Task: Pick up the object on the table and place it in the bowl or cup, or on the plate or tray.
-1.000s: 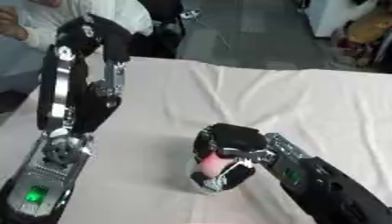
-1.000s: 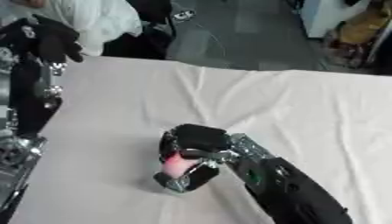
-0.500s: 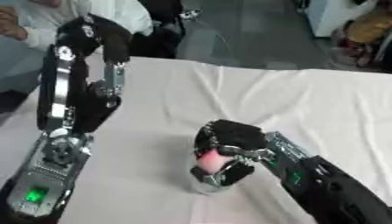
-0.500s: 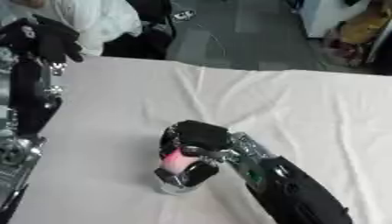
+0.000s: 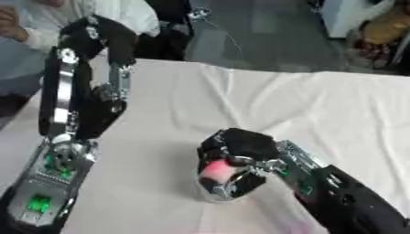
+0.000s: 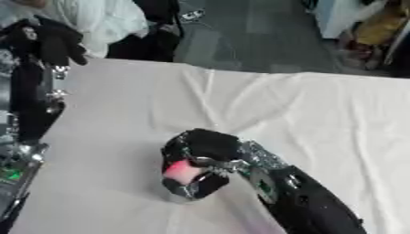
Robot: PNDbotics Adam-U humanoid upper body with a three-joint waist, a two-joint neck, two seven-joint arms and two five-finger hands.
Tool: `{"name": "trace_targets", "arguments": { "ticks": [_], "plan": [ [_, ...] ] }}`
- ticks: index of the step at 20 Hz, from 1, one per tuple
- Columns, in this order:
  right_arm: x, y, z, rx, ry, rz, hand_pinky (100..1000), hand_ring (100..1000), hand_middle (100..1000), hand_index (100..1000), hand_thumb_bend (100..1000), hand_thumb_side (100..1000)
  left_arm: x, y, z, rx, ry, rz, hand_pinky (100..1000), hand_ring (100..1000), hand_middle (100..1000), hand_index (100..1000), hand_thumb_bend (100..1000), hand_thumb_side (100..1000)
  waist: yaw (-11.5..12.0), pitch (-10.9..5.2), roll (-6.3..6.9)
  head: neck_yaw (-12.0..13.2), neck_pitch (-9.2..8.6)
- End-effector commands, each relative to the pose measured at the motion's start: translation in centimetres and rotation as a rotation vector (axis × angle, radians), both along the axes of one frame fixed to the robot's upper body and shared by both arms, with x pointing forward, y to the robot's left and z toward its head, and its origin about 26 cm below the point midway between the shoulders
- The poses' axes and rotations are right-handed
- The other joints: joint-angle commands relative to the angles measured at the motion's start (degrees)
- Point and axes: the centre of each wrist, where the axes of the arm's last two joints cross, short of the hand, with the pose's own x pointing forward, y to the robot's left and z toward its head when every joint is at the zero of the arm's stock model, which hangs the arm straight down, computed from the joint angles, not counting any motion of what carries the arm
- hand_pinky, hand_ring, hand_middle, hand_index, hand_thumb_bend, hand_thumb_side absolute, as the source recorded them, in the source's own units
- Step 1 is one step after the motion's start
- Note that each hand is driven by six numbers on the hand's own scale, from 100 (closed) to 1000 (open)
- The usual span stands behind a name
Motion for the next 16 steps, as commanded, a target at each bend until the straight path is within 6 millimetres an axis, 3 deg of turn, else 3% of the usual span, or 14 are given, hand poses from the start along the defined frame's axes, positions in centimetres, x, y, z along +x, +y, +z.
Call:
{"name": "trace_targets", "arguments": {
  "ticks": [1,11,16],
  "plan": [
    [0.15,0.27,0.78,0.023,-0.017,0.013,100,434,484,603,100,479,-0.17,-0.06,0.83,0.01,-0.031,-0.011,535,388,559,623,100,661,-0.08,-0.69,0.3,0.2,-0.42],
    [0.22,0.2,0.86,0.04,-0.031,-0.011,100,519,568,661,100,526,-0.18,-0.06,0.82,0.011,-0.03,-0.011,535,388,559,623,100,660,-0.11,-0.67,0.31,0.18,-0.43],
    [0.18,0.26,0.87,0.057,-0.04,-0.021,249,565,603,689,100,548,-0.18,-0.06,0.81,0.011,-0.03,-0.011,534,388,559,623,100,660,-0.13,-0.69,0.31,0.11,-0.46]
  ]
}}
